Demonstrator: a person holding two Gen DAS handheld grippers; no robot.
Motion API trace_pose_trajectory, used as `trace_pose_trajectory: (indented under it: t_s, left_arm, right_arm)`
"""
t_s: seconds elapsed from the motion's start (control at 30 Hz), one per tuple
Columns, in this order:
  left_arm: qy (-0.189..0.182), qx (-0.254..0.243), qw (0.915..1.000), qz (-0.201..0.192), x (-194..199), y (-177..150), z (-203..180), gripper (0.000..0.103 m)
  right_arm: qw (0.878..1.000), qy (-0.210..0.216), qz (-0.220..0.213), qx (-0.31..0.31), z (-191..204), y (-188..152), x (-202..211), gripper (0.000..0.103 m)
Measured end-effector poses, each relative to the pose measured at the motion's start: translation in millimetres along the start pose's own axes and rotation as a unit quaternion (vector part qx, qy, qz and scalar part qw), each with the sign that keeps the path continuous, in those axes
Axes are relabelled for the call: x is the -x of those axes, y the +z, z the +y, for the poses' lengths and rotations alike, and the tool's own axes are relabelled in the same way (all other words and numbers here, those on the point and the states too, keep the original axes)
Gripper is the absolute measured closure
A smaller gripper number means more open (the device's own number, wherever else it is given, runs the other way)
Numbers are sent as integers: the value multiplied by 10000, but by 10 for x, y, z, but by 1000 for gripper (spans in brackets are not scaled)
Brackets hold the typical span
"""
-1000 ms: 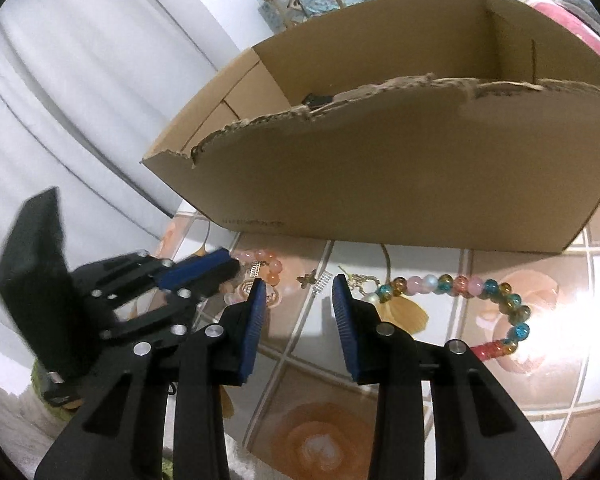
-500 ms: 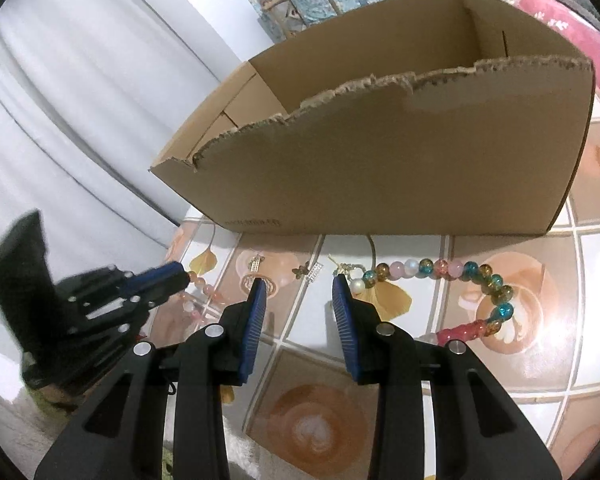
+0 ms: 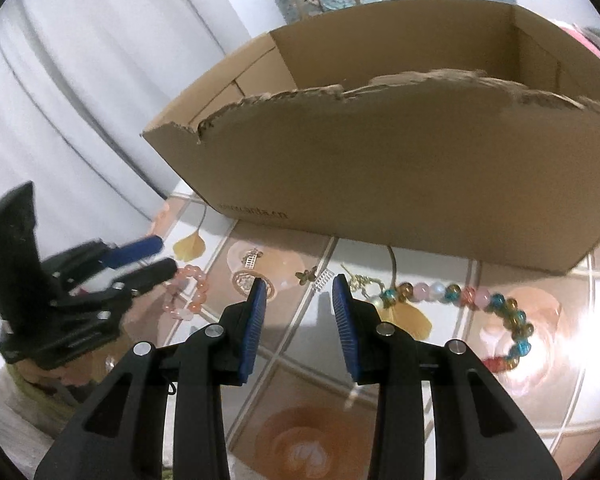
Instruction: Organize jewelry
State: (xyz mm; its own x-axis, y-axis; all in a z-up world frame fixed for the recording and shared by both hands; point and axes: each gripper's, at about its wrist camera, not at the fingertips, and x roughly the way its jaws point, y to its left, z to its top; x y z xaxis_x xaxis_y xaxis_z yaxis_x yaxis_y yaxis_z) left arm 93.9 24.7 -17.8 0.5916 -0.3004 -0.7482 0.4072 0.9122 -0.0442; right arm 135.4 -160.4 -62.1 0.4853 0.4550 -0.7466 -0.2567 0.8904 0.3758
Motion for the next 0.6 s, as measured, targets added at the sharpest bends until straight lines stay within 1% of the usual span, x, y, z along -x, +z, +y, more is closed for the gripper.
trace_pose_trajectory:
  t_s: [0.07,0.3,0.5,0.6]
  left_arm:
    - [-127,22,9999,-73,11,-11,19,65]
    - [-392,-63,9991,-123,-27,2,3,65]
    - [-497,-21,9987,-101,-62,-30,-13,65]
    - [-508,-17,9987,-80,-72,-37,-21,65]
  right_arm:
    - [9999,-76,44,112,26,34,-53,69]
    - [9982,-310,159,492,92,122,-189,69]
    - [9967,-396,250,670,95,136,-259,69]
    - [9961,-382,272,744,120,135,-300,73]
